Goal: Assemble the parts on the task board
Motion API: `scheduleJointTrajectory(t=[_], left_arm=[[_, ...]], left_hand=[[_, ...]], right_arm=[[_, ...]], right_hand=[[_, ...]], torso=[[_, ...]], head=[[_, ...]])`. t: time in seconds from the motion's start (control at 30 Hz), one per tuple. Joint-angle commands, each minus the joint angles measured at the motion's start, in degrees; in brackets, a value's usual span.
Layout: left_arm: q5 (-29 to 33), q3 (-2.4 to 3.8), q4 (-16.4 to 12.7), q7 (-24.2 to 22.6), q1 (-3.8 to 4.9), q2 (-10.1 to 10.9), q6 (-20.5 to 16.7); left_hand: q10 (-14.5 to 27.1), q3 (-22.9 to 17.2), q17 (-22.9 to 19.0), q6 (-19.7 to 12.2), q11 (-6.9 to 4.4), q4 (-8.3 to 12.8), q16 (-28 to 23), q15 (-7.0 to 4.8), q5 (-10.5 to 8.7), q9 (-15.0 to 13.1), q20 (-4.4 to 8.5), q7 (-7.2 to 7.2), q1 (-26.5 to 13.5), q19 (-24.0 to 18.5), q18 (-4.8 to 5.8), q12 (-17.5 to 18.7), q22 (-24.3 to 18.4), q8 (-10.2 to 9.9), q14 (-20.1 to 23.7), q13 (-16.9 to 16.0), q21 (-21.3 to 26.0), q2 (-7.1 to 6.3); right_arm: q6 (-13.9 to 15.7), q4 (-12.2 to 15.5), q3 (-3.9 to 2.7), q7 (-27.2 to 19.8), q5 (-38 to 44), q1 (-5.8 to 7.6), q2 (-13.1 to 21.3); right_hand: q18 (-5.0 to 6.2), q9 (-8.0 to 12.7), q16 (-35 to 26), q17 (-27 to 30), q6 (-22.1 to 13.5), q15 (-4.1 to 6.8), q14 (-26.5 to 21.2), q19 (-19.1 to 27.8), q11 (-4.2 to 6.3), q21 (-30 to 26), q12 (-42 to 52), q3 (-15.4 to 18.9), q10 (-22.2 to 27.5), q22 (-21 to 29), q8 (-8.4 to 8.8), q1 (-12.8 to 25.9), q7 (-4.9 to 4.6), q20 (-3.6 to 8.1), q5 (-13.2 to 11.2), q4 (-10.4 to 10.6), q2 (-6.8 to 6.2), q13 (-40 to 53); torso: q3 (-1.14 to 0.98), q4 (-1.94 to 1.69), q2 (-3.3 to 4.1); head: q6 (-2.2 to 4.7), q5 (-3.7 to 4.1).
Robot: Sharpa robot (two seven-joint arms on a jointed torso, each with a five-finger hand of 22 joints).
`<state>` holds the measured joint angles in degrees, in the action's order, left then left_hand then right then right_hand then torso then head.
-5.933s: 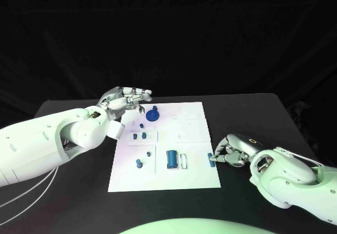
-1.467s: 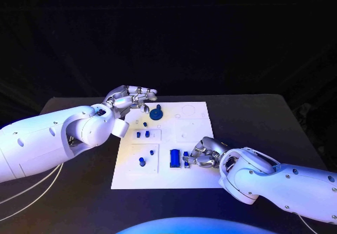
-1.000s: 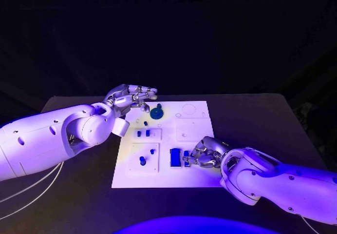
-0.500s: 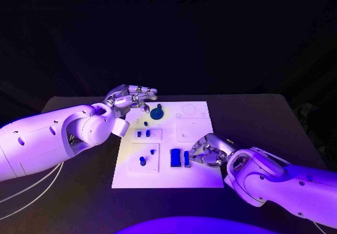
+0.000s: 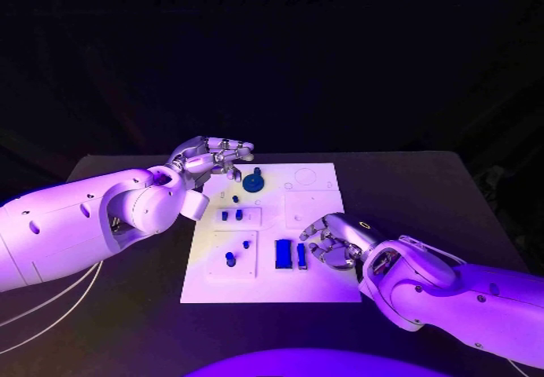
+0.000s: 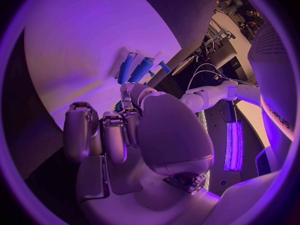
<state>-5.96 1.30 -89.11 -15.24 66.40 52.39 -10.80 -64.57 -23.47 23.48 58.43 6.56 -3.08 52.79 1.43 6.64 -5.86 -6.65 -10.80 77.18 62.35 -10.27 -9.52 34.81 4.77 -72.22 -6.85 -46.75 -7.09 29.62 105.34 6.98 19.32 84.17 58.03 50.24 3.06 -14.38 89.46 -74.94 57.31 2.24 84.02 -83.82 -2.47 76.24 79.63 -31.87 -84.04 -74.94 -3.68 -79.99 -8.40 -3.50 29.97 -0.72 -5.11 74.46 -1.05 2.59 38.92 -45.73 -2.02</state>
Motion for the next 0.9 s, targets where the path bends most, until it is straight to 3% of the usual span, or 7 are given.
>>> scheduleJointTrajectory(t=[0.03, 0.17, 0.63, 0.9], left_arm=[[-0.07, 0.03, -0.12, -0.34, 0.06, -0.08, 1.02], [-0.07, 0.03, -0.15, -0.32, 0.06, -0.05, 1.01], [-0.07, 0.03, -0.11, -0.29, 0.06, -0.06, 1.02], [-0.07, 0.03, -0.08, -0.28, 0.06, -0.09, 1.02]], left_hand=[[0.42, 0.40, -0.08, -0.40, -0.17, -0.02, -0.32, 0.10, -0.11, 0.06, 0.00, 0.02, 0.04, 0.31, -0.31, -0.37, -0.10, -0.12, 0.37, 0.08, 0.40, 0.68], [0.42, 0.40, -0.08, -0.40, -0.17, -0.02, -0.32, 0.10, -0.11, 0.06, 0.00, 0.02, 0.04, 0.31, -0.31, -0.37, -0.10, -0.12, 0.37, 0.08, 0.40, 0.68], [0.42, 0.40, -0.08, -0.40, -0.17, -0.02, -0.32, 0.10, -0.11, 0.06, 0.00, 0.02, 0.04, 0.31, -0.31, -0.37, -0.10, -0.12, 0.37, 0.08, 0.40, 0.68], [0.42, 0.40, -0.08, -0.40, -0.17, -0.02, -0.32, 0.10, -0.11, 0.06, 0.00, 0.02, 0.04, 0.31, -0.31, -0.37, -0.10, -0.12, 0.37, 0.08, 0.40, 0.68]], right_arm=[[-1.94, -0.31, 0.01, -1.34, 1.54, -0.14, -0.33], [-2.75, -0.48, 0.02, -1.21, 1.44, -0.20, -0.62], [-6.17, -1.23, 0.05, -0.67, 0.92, -0.30, -1.04], [-4.60, -0.85, 0.06, -1.05, 0.84, -0.44, -0.97]], right_hand=[[-0.66, 0.96, 0.12, -14.33, 0.41, -0.33, 5.80, -2.37, -0.35, 0.38, 0.09, -3.03, -1.45, -11.95, 0.09, 1.74, 0.23, -0.24, 0.63, -0.82, -0.78, 9.73], [-0.64, 1.96, 0.13, -14.35, 1.01, -0.28, 5.81, -2.29, -0.33, 0.58, 0.08, -5.31, -1.49, -11.93, 0.06, 3.45, 0.36, -0.19, 0.51, -1.72, -1.12, 9.68], [-0.65, 2.78, 0.14, -14.36, 2.43, -0.21, 5.81, -2.21, -0.23, 0.90, 0.15, -6.82, -1.53, -11.94, -0.20, 4.94, 0.46, -0.15, 0.59, -2.72, -0.88, 9.67], [-0.65, 3.03, 0.11, -14.31, 3.40, -0.22, 5.80, -2.17, -0.19, 1.01, 0.17, -7.22, -1.54, -11.93, -0.36, 5.49, 0.50, -0.14, 0.86, -3.26, -0.79, 9.66]], torso=[[0.04, 0.02, 0.00], [0.03, 0.02, 0.04], [0.01, 0.09, -0.07], [0.01, 0.05, -0.02]], head=[[-0.11, -0.09], [-0.23, -0.10], [-0.43, -0.15], [-0.25, -0.07]])
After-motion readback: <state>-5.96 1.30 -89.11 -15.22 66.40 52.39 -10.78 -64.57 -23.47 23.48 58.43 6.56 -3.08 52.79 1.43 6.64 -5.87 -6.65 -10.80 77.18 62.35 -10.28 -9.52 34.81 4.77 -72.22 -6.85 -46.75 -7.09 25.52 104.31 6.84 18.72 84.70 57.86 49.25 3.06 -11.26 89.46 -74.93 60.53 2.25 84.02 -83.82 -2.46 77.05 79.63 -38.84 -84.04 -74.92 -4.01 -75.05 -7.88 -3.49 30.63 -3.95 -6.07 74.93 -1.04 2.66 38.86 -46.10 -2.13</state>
